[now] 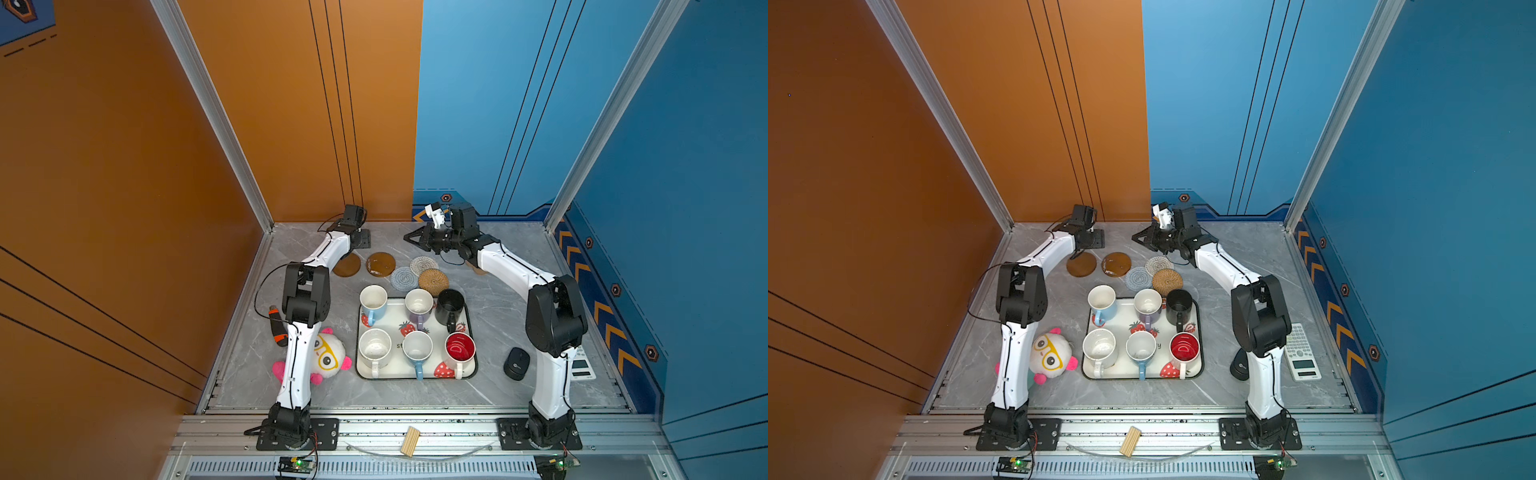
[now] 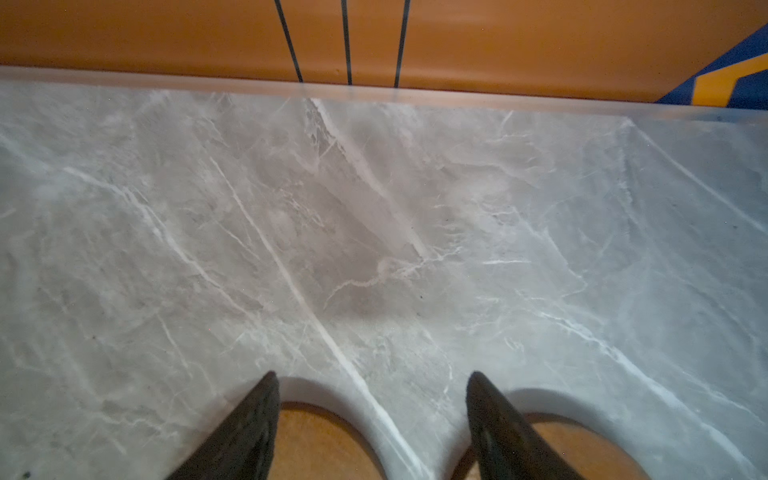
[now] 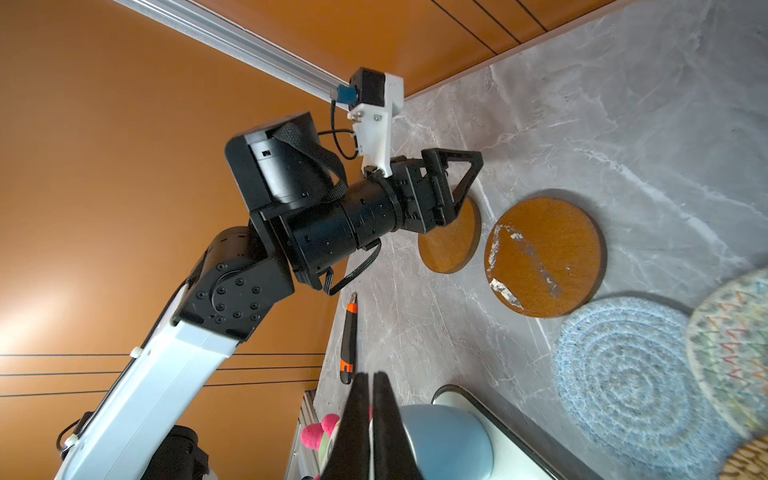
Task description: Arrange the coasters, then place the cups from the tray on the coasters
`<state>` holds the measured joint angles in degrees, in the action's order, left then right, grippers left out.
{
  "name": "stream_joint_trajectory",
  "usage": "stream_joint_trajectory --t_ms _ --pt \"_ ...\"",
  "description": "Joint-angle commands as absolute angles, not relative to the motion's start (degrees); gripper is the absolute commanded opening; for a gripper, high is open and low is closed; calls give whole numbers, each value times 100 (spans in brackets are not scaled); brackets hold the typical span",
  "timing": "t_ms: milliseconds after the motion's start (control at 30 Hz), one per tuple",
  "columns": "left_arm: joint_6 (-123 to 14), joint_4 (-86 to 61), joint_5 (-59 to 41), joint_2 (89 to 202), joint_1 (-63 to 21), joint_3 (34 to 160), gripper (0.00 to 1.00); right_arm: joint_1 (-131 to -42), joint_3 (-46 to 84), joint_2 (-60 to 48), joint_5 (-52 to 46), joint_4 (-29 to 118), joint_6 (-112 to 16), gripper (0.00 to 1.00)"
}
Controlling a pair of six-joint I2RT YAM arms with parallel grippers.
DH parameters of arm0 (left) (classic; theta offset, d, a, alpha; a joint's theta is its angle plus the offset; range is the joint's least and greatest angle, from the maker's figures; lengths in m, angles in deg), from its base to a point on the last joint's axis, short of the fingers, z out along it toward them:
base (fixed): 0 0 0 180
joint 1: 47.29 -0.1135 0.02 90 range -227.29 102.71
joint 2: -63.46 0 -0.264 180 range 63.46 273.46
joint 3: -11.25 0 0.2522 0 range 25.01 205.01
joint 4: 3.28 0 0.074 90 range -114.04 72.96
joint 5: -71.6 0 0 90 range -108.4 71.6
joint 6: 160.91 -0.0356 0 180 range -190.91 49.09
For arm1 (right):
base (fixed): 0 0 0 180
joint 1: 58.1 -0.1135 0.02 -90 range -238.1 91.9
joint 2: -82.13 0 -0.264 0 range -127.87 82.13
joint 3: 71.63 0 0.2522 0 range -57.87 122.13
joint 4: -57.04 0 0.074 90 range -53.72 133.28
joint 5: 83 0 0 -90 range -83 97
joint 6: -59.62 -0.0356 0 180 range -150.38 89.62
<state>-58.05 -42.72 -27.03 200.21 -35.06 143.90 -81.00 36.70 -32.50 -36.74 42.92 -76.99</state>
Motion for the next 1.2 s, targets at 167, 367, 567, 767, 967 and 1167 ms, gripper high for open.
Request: stream_joint_trajectory --t_ms 167,367,567,767,967,1167 --pt "-6081 -4779 -3183 19020 -3043 13961 73 -8091 3416 -2851 -3670 4607 -7722 2" --pt "-6168 -5111 -3448 18537 -2806 13506 74 -8038 3342 -2864 -3688 4765 -7817 8" --pt "-6192 -5236 -3551 18147 -2761 13068 75 -8043 3166 -2653 -3610 4880 -7828 16" --pt "-6396 -5614 -3930 18106 -2708 13052 78 -8052 2667 -2233 -3333 4960 -7763 33" --pt "-6425 -5686 -4072 18017 -2707 12878 81 -8095 2297 -1908 -3080 4970 -7707 44" --pt "-6499 -5708 -4184 17940 -2714 12740 83 -8166 2006 -1631 -2843 4939 -7563 51"
